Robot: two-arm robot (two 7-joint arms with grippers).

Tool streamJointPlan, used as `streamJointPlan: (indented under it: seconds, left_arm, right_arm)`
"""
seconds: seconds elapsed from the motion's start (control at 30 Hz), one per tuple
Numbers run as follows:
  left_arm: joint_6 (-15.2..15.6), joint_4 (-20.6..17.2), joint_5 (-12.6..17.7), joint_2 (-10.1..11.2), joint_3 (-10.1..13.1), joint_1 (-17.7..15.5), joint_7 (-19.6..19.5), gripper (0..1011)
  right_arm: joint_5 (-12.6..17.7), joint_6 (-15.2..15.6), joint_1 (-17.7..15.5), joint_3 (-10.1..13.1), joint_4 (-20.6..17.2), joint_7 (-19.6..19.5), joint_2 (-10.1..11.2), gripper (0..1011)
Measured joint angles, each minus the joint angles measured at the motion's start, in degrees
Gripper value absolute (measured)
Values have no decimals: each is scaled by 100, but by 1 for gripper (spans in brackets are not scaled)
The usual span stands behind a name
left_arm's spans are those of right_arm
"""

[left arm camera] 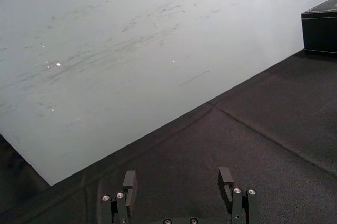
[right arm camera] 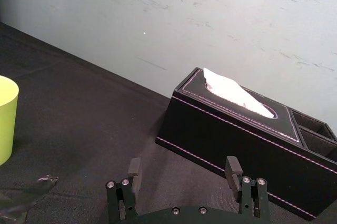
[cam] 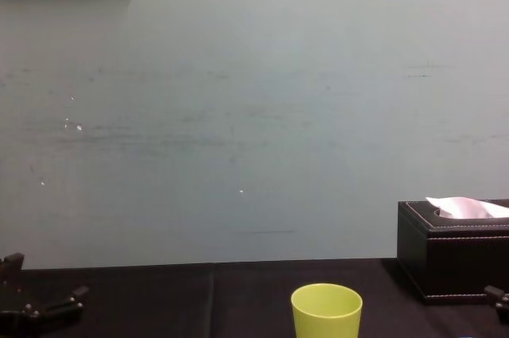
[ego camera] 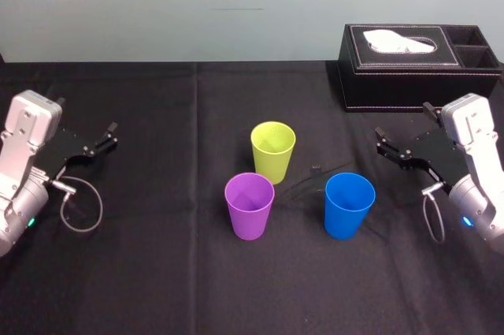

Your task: Stack the three plastic cups sequentially using one hand.

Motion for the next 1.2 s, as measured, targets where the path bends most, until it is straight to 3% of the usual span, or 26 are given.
streamJointPlan:
  seconds: [1.2]
  left_arm:
    - [0, 0, 0, 0, 0, 0, 0, 1012]
  right_arm:
    - [0, 0, 0, 0, 0, 0, 0, 1003]
